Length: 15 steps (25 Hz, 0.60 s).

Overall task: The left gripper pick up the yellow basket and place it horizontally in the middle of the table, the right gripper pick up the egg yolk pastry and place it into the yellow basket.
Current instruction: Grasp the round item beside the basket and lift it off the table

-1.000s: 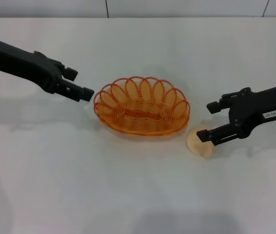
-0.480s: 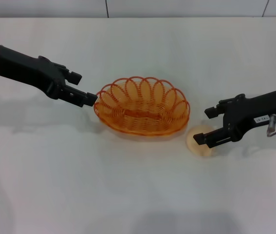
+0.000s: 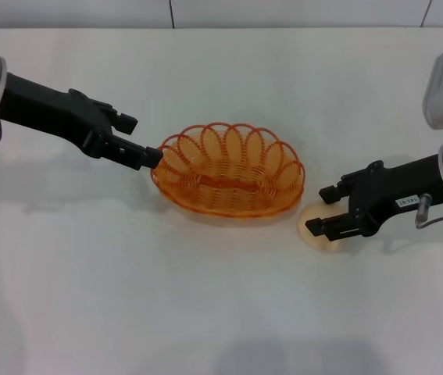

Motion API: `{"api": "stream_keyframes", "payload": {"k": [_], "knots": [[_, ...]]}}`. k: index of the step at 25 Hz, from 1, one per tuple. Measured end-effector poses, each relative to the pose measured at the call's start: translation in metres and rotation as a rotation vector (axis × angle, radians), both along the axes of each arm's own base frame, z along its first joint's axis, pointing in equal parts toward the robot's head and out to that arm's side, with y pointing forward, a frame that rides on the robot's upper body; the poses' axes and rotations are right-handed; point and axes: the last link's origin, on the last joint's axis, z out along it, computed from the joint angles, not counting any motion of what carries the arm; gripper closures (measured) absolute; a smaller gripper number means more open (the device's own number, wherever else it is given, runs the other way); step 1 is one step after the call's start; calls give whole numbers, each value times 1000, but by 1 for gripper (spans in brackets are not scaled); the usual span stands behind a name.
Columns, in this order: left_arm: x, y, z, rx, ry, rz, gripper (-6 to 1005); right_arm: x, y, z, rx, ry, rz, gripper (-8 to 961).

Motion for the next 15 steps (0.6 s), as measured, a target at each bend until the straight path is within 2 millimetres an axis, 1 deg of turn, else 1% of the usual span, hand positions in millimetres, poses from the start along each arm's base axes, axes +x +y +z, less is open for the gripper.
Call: {"api": "stream_keyframes", "payload": {"k": [6, 15], "knots": [[-2, -1, 0, -1, -2, 6, 135, 0, 2, 0, 8, 0, -1, 348], [-3, -2, 0, -1, -3, 9, 136, 2, 2, 1, 16, -16, 3, 369]]}}
